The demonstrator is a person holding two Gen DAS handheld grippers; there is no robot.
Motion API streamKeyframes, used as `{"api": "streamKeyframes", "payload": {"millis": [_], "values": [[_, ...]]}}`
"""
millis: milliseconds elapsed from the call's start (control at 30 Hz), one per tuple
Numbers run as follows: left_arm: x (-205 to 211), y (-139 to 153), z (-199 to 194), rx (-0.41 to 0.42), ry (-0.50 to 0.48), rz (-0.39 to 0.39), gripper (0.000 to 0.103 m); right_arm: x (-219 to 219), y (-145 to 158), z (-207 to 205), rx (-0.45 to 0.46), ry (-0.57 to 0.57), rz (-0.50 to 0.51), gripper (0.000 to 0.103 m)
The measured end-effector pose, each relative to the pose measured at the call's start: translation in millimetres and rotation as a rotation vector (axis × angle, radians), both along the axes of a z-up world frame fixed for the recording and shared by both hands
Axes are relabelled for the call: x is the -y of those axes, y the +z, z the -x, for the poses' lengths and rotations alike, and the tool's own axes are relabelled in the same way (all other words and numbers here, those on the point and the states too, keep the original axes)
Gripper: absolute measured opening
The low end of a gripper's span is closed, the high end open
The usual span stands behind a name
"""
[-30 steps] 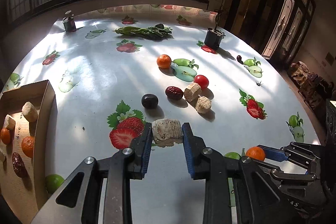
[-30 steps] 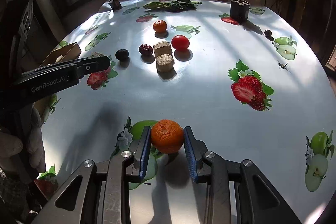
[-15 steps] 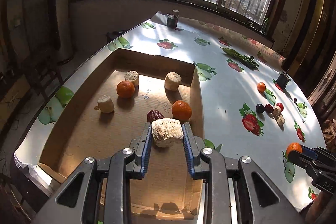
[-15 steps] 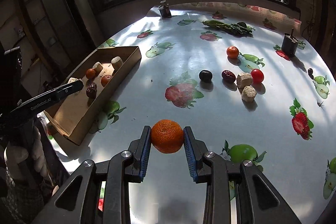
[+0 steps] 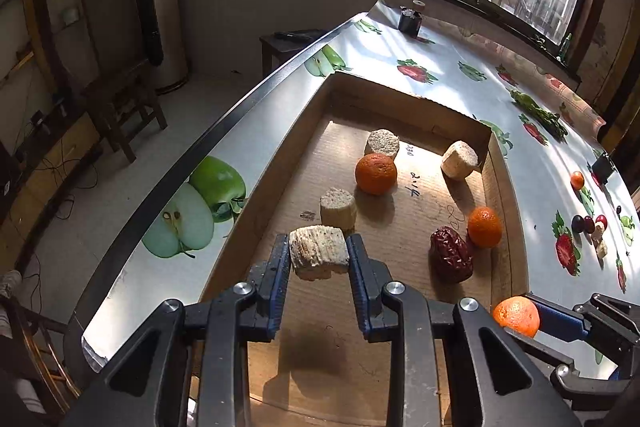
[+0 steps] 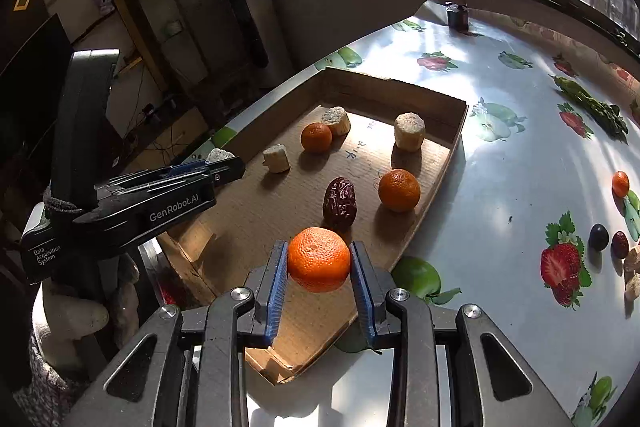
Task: Organize fruits
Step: 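Carry the rice cake and orange into the box and open both grippers, then withdraw both grippers from the box back toward the remaining items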
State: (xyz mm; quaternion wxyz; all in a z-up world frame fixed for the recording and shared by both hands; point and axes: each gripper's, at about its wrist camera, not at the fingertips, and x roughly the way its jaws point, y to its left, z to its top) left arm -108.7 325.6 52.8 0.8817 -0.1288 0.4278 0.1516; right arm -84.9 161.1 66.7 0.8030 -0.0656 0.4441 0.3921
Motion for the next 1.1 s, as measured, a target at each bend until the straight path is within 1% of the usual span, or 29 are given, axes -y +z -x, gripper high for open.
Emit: {"api": "streamKeyframes", "payload": {"millis": [100, 267, 400, 467, 533, 633, 700, 733, 767, 800, 833, 867, 900, 967, 1033, 1067, 1100], "values": [[-3, -8, -10, -0.038, -0.004, 0.007, 0.028, -18, -13, -7, -0.018, 0.012, 0.034, 0.034], [-1, -18, -19, -0.071, -0.013, 0.003, 0.028, -34, -27, -19, -0.034, 0.007, 0.074, 0.034], [-2, -21, -20, -0.068, -0.002, 0.016, 0.028, -38, -34, -24, -0.033, -0.005, 0.093, 0.034], [-3, -20, -18, -0.058, 0.004, 0.024, 0.028, -38, -35, -24, -0.025, -0.015, 0.088, 0.034], [-3, -16, -14, -0.046, 0.011, 0.029, 0.030, -35, -34, -24, -0.038, -0.011, 0.067, 0.035], [-3, -3, -3, -0.008, 0.034, 0.030, 0.035, -24, -23, -19, -0.030, -0.023, 0.022, 0.037], [-1, 10, 8, 0.031, 0.058, 0.024, 0.043, -12, -11, -14, -0.004, -0.042, -0.005, 0.038], [1, 17, 14, 0.052, 0.070, 0.016, 0.045, -4, -4, -10, 0.011, -0.056, -0.025, 0.039], [5, 24, 21, 0.075, 0.082, 0.004, 0.049, 5, 2, -6, 0.022, -0.073, -0.046, 0.045], [10, 32, 29, 0.101, 0.092, -0.011, 0.053, 15, 8, -2, 0.030, -0.092, -0.068, 0.055], [16, 39, 35, 0.126, 0.101, -0.027, 0.057, 24, 13, 2, 0.039, -0.111, -0.090, 0.059], [23, 45, 41, 0.151, 0.112, -0.046, 0.065, 34, 17, 6, 0.048, -0.126, -0.112, 0.062], [31, 51, 46, 0.173, 0.121, -0.062, 0.069, 44, 21, 10, 0.059, -0.141, -0.129, 0.062], [49, 60, 54, 0.214, 0.128, -0.087, 0.069, 66, 25, 20, 0.080, -0.186, -0.149, 0.062], [69, 68, 57, 0.240, 0.120, -0.103, 0.069, 89, 26, 28, 0.081, -0.235, -0.175, 0.062], [80, 71, 58, 0.252, 0.108, -0.121, 0.069, 101, 25, 30, 0.074, -0.265, -0.182, 0.062], [95, 76, 58, 0.261, 0.090, -0.155, 0.069, 113, 25, 31, 0.067, -0.300, -0.185, 0.062]]}}
